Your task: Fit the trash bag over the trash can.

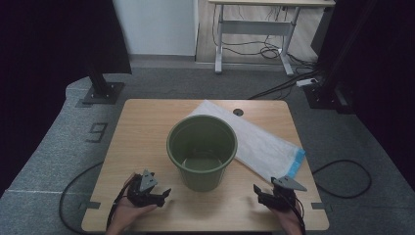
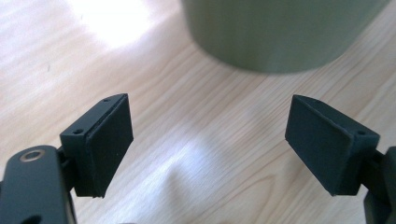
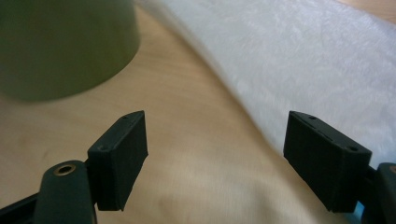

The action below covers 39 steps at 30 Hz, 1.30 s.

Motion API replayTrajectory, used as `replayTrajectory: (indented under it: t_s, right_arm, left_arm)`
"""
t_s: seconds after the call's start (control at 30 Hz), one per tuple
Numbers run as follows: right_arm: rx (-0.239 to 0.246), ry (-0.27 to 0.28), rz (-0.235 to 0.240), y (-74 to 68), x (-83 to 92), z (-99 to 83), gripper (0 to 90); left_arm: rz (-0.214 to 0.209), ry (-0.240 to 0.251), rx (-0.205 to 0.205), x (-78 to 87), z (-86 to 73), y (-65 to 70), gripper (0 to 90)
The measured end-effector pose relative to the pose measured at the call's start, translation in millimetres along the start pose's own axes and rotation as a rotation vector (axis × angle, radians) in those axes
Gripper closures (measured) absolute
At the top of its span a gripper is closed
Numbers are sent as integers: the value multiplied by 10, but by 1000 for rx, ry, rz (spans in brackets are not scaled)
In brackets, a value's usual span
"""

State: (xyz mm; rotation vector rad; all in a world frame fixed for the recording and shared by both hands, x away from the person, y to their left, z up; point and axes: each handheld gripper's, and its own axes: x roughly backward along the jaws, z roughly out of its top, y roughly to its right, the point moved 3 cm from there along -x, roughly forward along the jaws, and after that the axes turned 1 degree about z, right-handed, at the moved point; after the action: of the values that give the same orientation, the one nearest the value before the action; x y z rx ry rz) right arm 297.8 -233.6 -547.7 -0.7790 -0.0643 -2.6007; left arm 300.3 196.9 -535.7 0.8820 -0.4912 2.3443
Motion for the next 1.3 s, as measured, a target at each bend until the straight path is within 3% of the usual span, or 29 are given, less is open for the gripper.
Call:
replayTrajectory:
  t_s: [0.07, 0.2, 0.27, 0.5, 0.6, 0.8, 0.9, 0.97, 1.03, 1.13, 1.3]
  right_arm:
    - [-7, -16, -24, -13, -161, 120, 221]
    - [20, -90, -50, -31, -522, 268, 234]
    - [1, -118, -36, -50, -682, 344, 244]
    - [47, -138, -100, -123, -1067, 639, 317]
    - [40, -145, -67, -130, -1161, 695, 360]
    - [86, -213, -73, -145, -1320, 638, 438]
    - [72, -197, -67, -130, -1327, 622, 506]
    - [89, -190, -67, -143, -1316, 614, 604]
    - [97, -197, -91, -139, -1298, 613, 757]
    - [71, -200, -81, -117, -1274, 597, 880]
    - [73, -178, -86, -81, -1117, 480, 890]
  left_arm:
    - [24, -17, 9, -24, -48, -34, 143]
    - [56, -5, 37, -4, -128, -81, 142]
    - [60, -6, 52, 0, -189, -101, 142]
    - [71, -53, 59, -35, -344, -129, 144]
    - [73, -54, 61, -41, -380, -116, 145]
    - [60, -52, 83, -69, -379, -179, 144]
    - [56, -50, 94, -87, -373, -202, 144]
    - [45, -50, 109, -100, -369, -212, 144]
    - [38, -53, 122, -110, -366, -223, 144]
    - [36, -57, 130, -118, -362, -241, 139]
    - [37, -58, 131, -120, -361, -248, 141]
